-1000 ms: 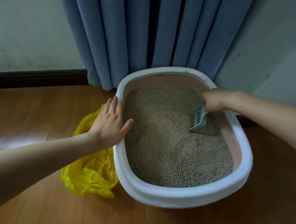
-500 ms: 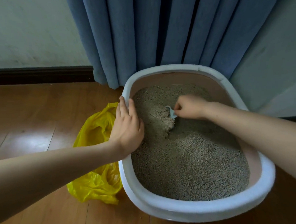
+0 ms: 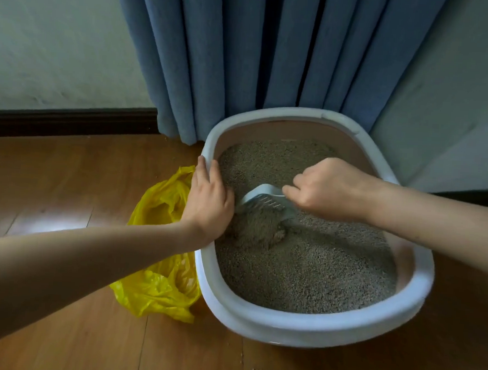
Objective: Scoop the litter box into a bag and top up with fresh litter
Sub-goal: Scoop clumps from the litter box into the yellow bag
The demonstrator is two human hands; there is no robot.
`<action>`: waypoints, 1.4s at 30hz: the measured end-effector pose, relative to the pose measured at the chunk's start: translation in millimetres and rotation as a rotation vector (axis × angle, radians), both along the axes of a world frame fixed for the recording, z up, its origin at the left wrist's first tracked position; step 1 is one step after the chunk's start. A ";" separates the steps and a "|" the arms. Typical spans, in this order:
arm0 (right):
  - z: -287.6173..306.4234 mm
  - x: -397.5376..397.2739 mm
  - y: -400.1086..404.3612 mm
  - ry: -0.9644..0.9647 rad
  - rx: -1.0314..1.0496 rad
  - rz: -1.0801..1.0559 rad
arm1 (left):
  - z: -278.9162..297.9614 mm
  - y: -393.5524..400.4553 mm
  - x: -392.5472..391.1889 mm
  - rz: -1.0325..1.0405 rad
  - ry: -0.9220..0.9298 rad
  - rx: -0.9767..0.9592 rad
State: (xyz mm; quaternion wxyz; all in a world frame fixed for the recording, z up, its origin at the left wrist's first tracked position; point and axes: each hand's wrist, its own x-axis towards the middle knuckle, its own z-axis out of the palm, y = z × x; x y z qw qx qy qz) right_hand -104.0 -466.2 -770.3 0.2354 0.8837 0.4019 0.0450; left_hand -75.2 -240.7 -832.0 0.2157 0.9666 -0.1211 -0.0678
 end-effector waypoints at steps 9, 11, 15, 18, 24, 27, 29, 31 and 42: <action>41.2 -1.4 -56.0 -0.020 -0.249 -0.582 | 24.3 36.0 -7.8 -0.699 -0.355 0.185; 37.3 -3.0 -68.6 0.022 -0.299 -0.654 | 25.1 44.6 -16.2 -0.905 -0.350 0.190; 14.9 -2.1 -81.3 0.185 -0.291 -0.652 | 20.0 59.6 -31.5 -1.152 -0.338 0.244; 3.0 2.4 -83.5 0.338 -0.183 -0.682 | 13.2 66.7 -32.4 -1.174 -0.303 0.252; -33.3 -4.5 -63.1 0.667 0.317 -0.758 | 5.6 73.8 -28.5 -1.161 -0.237 0.260; -51.1 -11.1 -30.7 0.707 0.471 -0.752 | 7.7 75.7 -28.8 -1.155 -0.222 0.263; -54.6 -8.7 -13.3 0.686 0.503 -0.727 | 10.3 77.9 -30.1 -1.157 -0.231 0.269; -54.5 -7.0 -3.2 0.701 0.547 -0.738 | 13.3 82.6 -30.4 -1.156 -0.223 0.271; 1.3 -26.0 -5.6 0.168 0.295 -0.114 | 33.8 89.6 -24.6 -1.124 -0.201 0.205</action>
